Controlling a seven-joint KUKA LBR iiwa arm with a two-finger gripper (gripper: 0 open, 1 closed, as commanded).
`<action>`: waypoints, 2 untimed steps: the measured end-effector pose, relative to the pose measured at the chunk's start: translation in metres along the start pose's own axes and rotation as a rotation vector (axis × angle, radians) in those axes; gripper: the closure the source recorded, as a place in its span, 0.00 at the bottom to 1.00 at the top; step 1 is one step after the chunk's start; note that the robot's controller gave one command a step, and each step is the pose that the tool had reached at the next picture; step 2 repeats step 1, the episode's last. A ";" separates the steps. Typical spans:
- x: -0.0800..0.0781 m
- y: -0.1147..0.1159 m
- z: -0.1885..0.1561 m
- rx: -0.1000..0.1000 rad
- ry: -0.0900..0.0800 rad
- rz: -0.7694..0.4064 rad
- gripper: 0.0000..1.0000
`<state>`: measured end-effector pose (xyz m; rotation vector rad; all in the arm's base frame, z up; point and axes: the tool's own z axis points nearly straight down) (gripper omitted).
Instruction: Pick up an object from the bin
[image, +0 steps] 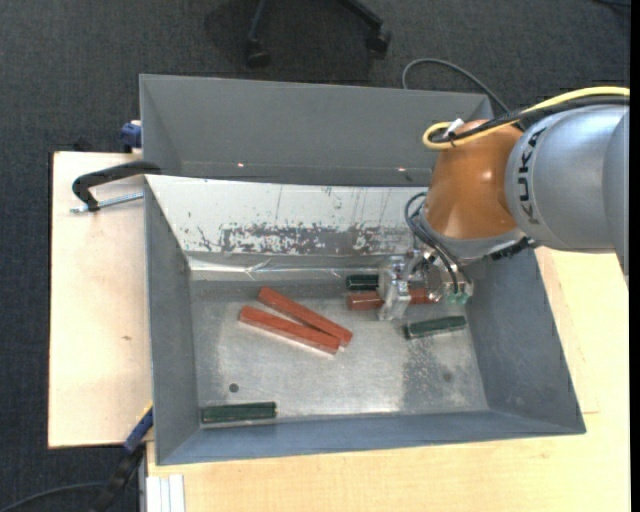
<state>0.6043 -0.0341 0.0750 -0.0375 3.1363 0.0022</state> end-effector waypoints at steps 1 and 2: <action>-0.004 0.000 -0.078 0.001 -0.009 0.001 1.00; -0.004 0.000 -0.078 0.001 -0.009 0.001 1.00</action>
Offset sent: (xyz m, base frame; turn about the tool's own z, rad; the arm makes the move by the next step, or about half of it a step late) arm 0.0000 -0.0002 0.0715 0.0000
